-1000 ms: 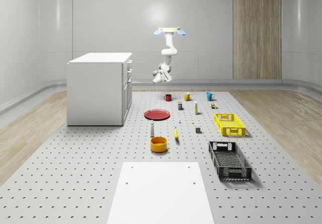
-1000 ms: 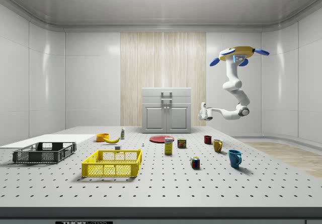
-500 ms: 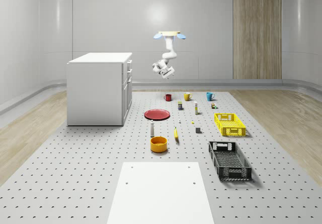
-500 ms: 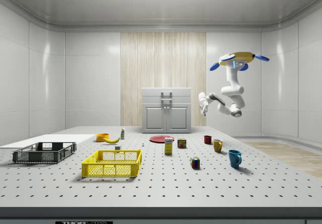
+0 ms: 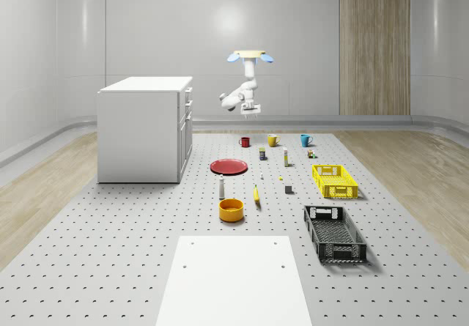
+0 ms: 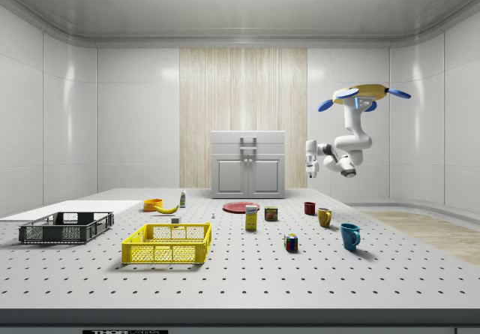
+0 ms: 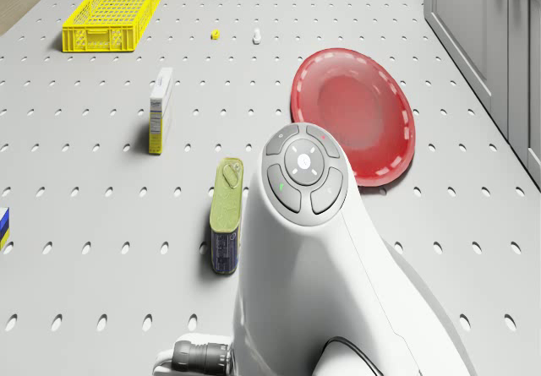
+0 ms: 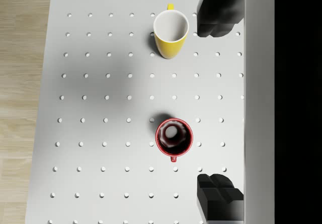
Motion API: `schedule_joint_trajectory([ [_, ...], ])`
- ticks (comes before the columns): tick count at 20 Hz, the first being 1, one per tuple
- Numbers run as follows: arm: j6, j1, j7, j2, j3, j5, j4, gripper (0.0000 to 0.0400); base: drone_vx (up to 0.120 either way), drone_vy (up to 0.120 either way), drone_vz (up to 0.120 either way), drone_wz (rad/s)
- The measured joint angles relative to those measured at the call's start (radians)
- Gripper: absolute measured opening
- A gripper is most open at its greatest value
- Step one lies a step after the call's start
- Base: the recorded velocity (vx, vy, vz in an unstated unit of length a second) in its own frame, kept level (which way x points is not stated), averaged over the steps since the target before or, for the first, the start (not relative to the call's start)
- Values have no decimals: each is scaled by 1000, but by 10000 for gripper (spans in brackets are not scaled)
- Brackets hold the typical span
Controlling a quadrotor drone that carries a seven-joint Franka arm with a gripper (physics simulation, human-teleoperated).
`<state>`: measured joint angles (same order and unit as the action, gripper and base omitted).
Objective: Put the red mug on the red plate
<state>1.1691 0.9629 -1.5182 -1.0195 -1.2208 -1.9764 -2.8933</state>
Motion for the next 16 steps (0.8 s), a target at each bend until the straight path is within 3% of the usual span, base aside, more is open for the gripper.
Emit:
schedule_joint_trajectory([
  [3, -4, 33, -23, -21, -17, -7, -2, 400, -93, 40, -120, 0],
  [13, 23, 86, -63, -82, -50, 8, -1, 400, 0, 0, -120, 0],
  [16, 36, 94, -71, -98, -56, 15, 0, 400, 0, -67, -120, 0],
])
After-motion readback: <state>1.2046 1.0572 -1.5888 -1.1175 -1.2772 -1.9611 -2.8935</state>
